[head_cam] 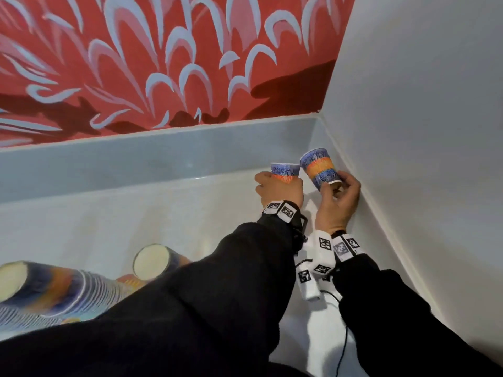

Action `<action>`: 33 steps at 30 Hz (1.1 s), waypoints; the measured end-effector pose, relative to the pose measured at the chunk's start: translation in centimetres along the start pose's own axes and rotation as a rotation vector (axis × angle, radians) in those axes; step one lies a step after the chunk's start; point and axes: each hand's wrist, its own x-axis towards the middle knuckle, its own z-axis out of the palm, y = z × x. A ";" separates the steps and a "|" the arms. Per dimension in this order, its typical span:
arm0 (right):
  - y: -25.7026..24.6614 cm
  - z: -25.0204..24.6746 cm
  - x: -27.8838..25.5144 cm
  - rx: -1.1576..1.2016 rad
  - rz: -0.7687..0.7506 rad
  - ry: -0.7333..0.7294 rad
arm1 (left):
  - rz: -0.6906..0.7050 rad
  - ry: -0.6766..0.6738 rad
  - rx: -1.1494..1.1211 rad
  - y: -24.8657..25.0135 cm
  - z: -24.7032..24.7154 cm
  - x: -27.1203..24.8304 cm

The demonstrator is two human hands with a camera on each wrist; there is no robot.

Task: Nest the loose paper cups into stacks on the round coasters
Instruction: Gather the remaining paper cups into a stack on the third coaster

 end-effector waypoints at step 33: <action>-21.1 1.7 -20.2 -0.248 -0.604 -0.745 | 0.808 0.166 0.023 0.4 -48.3 -11.6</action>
